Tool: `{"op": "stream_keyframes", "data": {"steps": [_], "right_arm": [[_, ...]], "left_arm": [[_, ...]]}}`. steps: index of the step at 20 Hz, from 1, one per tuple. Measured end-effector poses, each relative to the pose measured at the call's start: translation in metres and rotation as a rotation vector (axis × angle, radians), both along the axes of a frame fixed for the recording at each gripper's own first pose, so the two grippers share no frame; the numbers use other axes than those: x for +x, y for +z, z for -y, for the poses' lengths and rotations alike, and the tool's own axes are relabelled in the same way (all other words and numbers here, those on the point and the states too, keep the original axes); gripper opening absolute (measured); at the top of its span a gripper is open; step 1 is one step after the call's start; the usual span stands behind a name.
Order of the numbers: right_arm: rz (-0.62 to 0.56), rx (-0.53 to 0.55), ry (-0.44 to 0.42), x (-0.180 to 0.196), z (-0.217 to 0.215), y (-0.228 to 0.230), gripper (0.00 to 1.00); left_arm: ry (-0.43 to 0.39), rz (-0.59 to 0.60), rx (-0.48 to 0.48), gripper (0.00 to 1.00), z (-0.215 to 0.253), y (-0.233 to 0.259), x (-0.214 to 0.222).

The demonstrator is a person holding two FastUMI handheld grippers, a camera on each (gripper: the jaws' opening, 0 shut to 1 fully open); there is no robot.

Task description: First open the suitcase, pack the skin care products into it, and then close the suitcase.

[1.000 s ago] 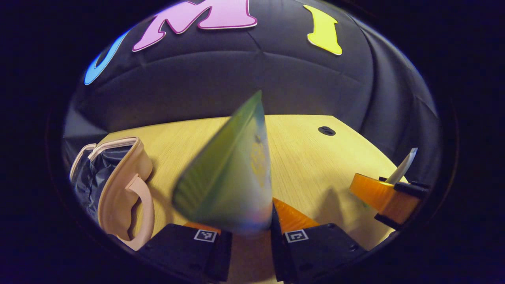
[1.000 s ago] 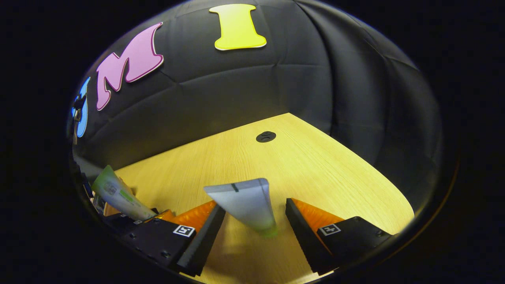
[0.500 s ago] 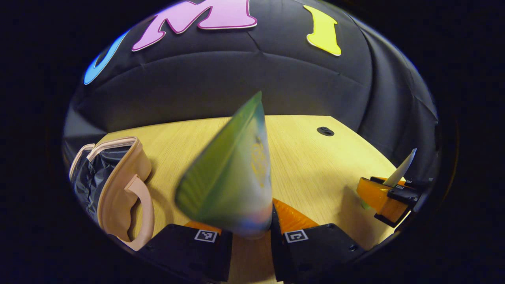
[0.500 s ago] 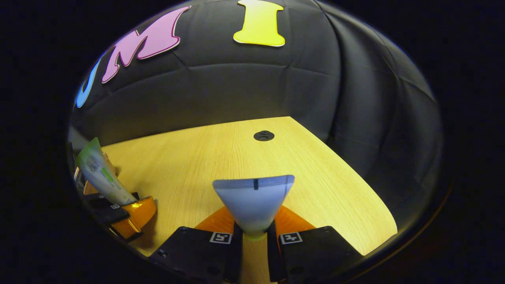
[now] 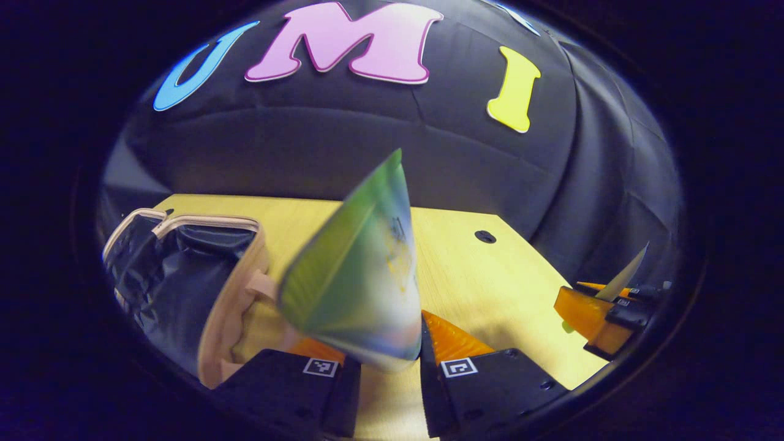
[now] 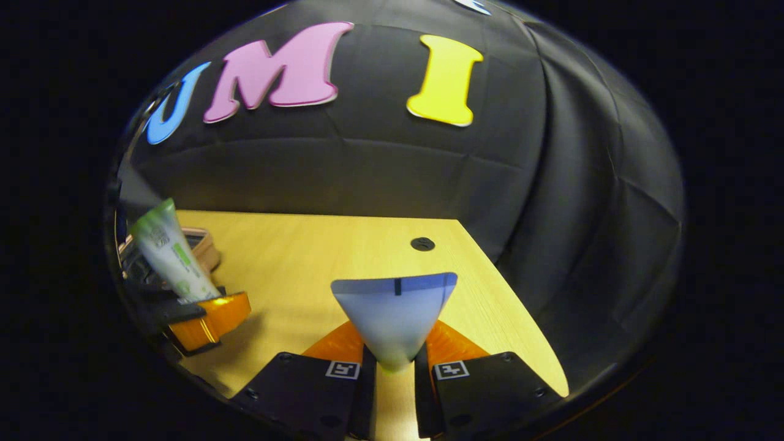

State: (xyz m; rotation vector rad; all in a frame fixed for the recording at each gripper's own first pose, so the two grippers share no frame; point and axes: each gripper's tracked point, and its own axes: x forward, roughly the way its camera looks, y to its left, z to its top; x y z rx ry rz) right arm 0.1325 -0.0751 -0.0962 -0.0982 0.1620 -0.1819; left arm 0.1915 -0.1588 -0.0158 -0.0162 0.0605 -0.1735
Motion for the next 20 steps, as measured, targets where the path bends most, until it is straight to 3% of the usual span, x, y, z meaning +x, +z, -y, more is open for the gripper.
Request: {"op": "stream_keyframes", "data": {"steps": [3, 5, 6, 9, 11, 17, 20], "right_arm": [[-0.041, 0.005, 0.155, -0.030, -0.075, 0.008, 0.29], [-0.049, -0.008, 0.239, -0.048, -0.120, 0.016, 0.29], [-0.051, -0.002, 0.276, -0.056, -0.142, 0.019, 0.29], [-0.056, 0.023, 0.367, -0.063, -0.196, 0.034, 0.29], [-0.057, 0.016, 0.417, -0.064, -0.221, 0.044, 0.29], [-0.089, 0.031, 0.489, -0.052, -0.247, 0.049, 0.29], [-0.112, 0.095, 0.509, -0.046, -0.249, 0.049, 0.29]], "left_arm": [[0.021, 0.030, 0.022, 0.46, -0.059, 0.032, -0.055], [0.084, 0.037, 0.072, 0.50, -0.120, 0.043, -0.081], [0.110, 0.026, 0.082, 0.46, -0.149, 0.045, -0.090], [0.222, -0.062, 0.107, 0.46, -0.226, 0.037, -0.080], [0.246, -0.162, 0.099, 0.46, -0.261, 0.017, -0.062], [0.218, -0.465, 0.101, 0.49, -0.297, -0.048, -0.022], [0.220, -0.585, 0.061, 0.46, -0.298, -0.070, -0.016]]}}
